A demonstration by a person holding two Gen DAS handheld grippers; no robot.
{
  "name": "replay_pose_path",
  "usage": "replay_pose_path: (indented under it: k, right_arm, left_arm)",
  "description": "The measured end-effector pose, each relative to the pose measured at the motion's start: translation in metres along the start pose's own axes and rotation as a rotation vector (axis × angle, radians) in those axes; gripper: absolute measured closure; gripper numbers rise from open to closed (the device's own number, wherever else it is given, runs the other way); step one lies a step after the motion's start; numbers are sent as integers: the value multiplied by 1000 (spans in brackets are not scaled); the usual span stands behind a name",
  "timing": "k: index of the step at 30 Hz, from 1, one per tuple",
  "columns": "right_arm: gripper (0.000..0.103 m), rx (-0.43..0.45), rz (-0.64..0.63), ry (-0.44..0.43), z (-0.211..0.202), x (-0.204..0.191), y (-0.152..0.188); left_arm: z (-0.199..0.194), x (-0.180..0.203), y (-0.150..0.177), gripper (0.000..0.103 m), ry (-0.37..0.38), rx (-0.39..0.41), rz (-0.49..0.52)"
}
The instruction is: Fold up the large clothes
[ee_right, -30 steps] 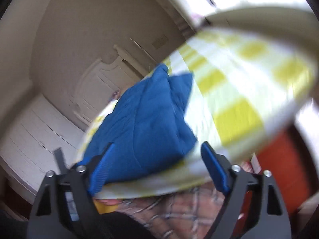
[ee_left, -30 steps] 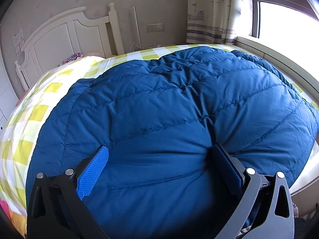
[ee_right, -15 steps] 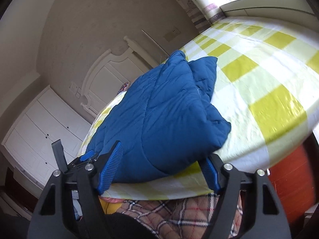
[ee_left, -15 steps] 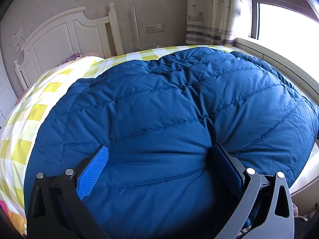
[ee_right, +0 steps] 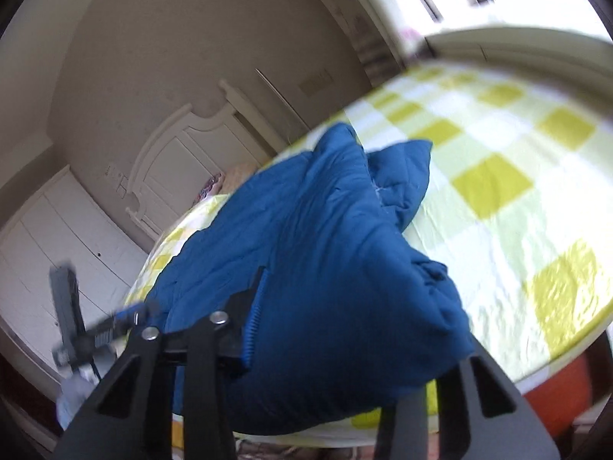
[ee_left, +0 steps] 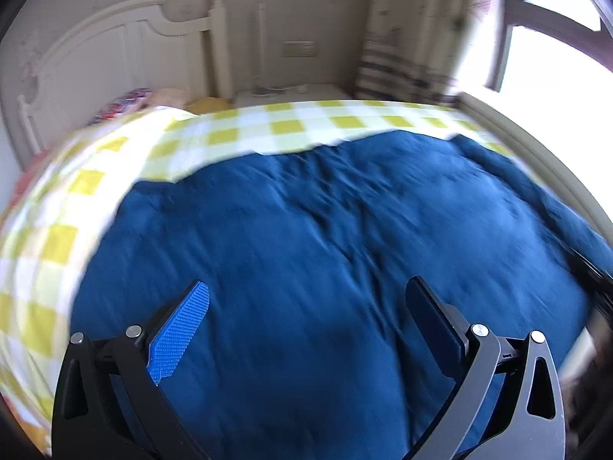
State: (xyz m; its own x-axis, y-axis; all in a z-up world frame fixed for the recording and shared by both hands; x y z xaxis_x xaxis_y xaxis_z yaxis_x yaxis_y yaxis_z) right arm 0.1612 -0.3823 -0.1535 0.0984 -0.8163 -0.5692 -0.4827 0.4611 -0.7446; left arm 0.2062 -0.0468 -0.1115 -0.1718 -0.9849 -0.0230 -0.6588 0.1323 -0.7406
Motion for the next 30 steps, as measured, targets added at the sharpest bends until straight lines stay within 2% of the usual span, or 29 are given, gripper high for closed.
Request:
replay_pose_path:
  k: [2, 5, 6, 7, 9, 12, 16, 19, 21, 22, 24, 25, 27, 28, 30]
  right_arm:
    - [69, 19, 6, -8, -3, -2, -1]
    - [70, 49, -20, -19, -8, -13, -10]
    - [70, 63, -37, -22, -12, -20, -14]
    - [70, 85, -75, -24, -16, -33, -21]
    - [70, 126, -179, -32, -22, -68, -31]
    - [70, 172, -352, -69, -27, -128, -40]
    - [70, 192, -624, -140, -6, -229, -29]
    - [70, 149, -859, -201, 31, -307, 12]
    - [70, 68, -994, -237, 60, -344, 55]
    - [70, -29, -1099, -243, 85, -364, 92]
    - [68, -219, -1311, -215, 134, -378, 169]
    - [59, -262, -1400, -189, 151, -377, 200]
    - [58, -159, -1611, -86, 162, -379, 242]
    - [58, -150, -1626, -72, 162, -380, 246]
    - [57, -173, -1571, -108, 159, -376, 240]
  left_arm:
    - [26, 1, -3, 4, -28, -98, 17]
    - [38, 10, -1, 4, -85, -80, 85]
    - [37, 11, 0, 5, -88, -73, 92]
    - [32, 10, 0, 5, -57, -60, 89]
    - [15, -3, 2, 5, 5, -23, 38]
    - [-23, -55, 2, 5, 46, 81, -107]
    - [-74, -147, -1, 5, -11, 202, -288]
    - [-115, -213, 4, 5, -62, 286, -416]
    - [-137, -246, 10, 5, -99, 316, -461]
    - [-143, -256, 12, 5, -118, 321, -470]
    - [-154, -271, 17, 5, -144, 322, -471]
    - [-156, -274, 18, 5, -141, 319, -463]
    - [-158, -272, 17, 5, -123, 311, -434]
    - [-156, -265, 13, 5, -102, 304, -398]
    - [-162, -253, 11, 5, -70, 297, -340]
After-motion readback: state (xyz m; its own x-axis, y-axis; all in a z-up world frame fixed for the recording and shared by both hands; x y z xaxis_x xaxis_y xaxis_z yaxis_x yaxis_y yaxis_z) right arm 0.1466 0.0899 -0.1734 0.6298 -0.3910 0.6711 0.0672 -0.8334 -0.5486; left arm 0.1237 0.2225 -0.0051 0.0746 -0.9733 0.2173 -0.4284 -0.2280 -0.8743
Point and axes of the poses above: each gripper's, at about its wrist camera, not at the fingertips, and z roughly the way its jaws point, x to its right, y to its underside, the point moved 5 cm from there along z, roughly the way its jaws point, and after that the axes turned 4 degrees about x, right-handed, at the moved point
